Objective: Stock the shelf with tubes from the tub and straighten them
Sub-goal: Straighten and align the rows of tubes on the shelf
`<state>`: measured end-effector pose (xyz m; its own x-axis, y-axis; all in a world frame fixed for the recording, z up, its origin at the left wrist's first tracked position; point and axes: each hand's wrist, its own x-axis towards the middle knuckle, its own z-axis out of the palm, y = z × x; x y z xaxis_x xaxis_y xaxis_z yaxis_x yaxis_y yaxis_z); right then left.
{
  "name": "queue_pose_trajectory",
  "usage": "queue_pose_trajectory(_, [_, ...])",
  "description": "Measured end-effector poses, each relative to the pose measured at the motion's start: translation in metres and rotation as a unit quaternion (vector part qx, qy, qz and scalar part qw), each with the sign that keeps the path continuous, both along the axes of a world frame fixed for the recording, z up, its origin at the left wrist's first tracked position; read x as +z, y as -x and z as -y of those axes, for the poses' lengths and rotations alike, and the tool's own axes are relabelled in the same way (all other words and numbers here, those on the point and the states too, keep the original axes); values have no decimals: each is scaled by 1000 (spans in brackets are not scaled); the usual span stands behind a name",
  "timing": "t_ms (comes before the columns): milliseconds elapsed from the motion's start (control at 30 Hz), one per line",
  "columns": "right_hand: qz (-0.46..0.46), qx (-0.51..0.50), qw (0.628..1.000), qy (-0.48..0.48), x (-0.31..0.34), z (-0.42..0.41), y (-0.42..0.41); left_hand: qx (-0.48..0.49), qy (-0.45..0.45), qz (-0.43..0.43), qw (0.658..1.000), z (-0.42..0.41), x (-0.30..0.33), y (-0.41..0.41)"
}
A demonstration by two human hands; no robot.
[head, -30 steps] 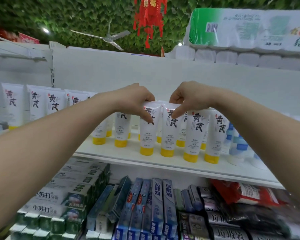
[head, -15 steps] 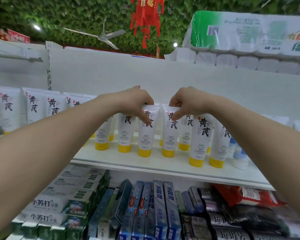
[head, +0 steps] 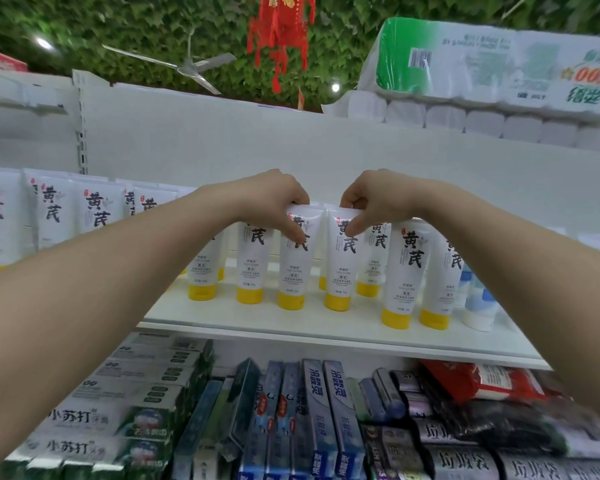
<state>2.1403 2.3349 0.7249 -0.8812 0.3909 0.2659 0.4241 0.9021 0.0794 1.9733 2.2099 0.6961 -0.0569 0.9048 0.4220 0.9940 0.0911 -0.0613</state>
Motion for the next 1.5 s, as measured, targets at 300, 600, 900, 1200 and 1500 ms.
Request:
queue_pose_trajectory(300, [30,21,999,27,7,-9,-5,49,40,20,998,-5,8,-4])
queue_pose_trajectory(600, [-80,27,996,4,47,-44,-54,-8,-93,48,994,-29,39,-49])
queue_pose_trajectory(900, [51,-68,996,5,45,-101,-84,11,17,18,1000,-108,45,-80])
queue_pose_trajectory(1200, [85,-41,995,-13,22,-129,-56,39,76,-35,996,-152,30,-86])
queue_pose_trajectory(1500, [78,-39,996,-12,21,-133,-56,28,56,-42,997,-158,29,-86])
